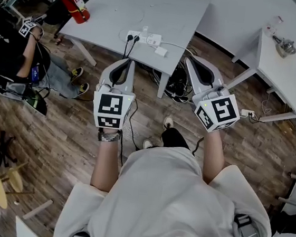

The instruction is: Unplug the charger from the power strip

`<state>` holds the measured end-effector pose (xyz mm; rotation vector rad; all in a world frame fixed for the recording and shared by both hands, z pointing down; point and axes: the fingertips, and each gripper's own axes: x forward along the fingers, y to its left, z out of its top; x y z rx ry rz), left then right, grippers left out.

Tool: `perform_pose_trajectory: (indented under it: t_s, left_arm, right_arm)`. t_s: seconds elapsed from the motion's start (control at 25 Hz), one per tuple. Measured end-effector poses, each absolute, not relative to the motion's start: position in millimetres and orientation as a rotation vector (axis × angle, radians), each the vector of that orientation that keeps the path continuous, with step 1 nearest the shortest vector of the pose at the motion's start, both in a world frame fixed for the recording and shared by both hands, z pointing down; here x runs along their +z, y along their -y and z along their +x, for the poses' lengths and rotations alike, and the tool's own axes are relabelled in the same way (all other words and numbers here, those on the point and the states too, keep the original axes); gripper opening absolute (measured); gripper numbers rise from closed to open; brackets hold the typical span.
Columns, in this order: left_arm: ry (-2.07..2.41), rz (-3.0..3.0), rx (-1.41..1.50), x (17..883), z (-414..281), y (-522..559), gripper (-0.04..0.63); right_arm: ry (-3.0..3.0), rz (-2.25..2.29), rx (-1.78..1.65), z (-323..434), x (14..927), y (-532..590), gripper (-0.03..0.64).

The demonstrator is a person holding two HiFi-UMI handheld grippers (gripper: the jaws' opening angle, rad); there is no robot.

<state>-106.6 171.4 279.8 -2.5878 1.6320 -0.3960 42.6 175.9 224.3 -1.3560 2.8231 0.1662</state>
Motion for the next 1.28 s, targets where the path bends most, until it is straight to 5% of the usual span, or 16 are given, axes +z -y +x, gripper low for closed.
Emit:
perform_pose_trajectory:
  t_s: [1.28]
  left_arm:
    - [-1.786,-2.544,-0.414,287.9,-80.4,103.2,0.005]
  right_arm:
    - [-2.889,-1.271,0.066,77.7,240.6,117.0,0.002]
